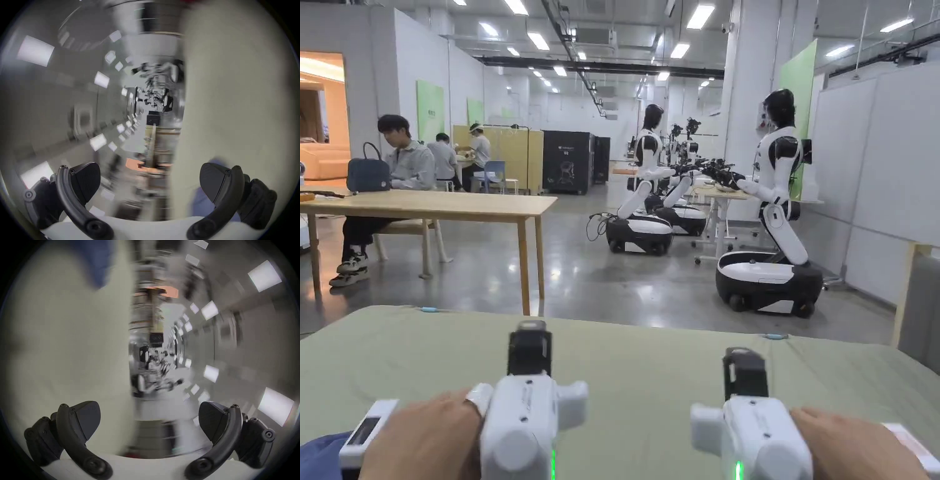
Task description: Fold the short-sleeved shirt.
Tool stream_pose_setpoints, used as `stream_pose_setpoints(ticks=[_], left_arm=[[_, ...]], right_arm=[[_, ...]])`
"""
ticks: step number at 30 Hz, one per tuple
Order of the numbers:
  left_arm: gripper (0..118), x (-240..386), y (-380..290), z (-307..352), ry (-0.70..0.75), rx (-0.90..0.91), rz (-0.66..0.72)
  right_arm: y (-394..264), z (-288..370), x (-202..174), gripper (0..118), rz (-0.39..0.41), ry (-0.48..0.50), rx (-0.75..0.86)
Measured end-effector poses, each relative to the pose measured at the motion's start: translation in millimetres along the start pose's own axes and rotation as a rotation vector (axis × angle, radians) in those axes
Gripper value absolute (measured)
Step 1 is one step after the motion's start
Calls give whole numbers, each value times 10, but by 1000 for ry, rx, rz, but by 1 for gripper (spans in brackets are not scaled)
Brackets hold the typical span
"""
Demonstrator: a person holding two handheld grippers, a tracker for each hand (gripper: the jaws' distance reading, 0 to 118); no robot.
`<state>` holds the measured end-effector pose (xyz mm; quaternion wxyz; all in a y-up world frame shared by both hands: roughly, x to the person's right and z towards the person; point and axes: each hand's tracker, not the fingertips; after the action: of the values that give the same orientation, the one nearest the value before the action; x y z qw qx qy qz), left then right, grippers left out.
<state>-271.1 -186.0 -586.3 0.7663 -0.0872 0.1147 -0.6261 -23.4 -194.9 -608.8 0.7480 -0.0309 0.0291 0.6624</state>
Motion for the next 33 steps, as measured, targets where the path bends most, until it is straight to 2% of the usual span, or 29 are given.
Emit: stream_pose_setpoints(ticks=[1,2,4,6,7,9,11,13,15,16,17,18,19,20,22,24,27,33], left_arm=[[118,-248,-1,-4,-63,-22,260],[118,-492,-35,-11,-112,-40,541],[118,-883,-196,58,-227,-5,1050],[118,-987,-364,79,-336,67,1387],[118,-971,-391,97,-325,79,1492],[118,-927,-349,142,-284,60,1476],[118,-877,-252,187,-245,55,1356],[118,-838,-178,240,-209,62,1291],[118,-821,-152,279,-214,67,1290],[118,-818,-148,293,-220,63,1291],[116,-813,-157,305,-237,57,1297],[88,-809,-172,324,-249,57,1307],[29,-800,-195,358,-281,87,1326],[0,-790,-200,381,-268,91,1322],[0,-768,-186,415,-227,53,1293],[0,-774,-252,469,-290,81,1326],[0,-768,-352,588,-267,64,1305],[0,-871,-1194,957,-199,-49,1316]], right_arm=[[4,14,251,118,-290,49,-10],[-31,27,507,118,-614,113,-14],[-213,19,854,118,-1126,216,-11],[-414,54,910,118,-1472,231,29],[-451,76,898,118,-1561,210,30],[-448,98,843,118,-1554,206,47],[-340,108,775,118,-1484,195,7],[-307,121,766,118,-1440,191,-1],[-268,157,762,118,-1428,173,12],[-253,168,774,117,-1420,170,14],[-242,179,784,108,-1409,169,15],[-232,196,790,64,-1395,164,16],[-213,231,790,11,-1372,141,25],[-191,227,795,0,-1352,127,15],[-242,264,781,0,-1358,122,24],[-250,291,782,1,-1360,140,48],[-202,320,792,1,-1354,135,58],[212,279,704,0,-1369,223,124]])
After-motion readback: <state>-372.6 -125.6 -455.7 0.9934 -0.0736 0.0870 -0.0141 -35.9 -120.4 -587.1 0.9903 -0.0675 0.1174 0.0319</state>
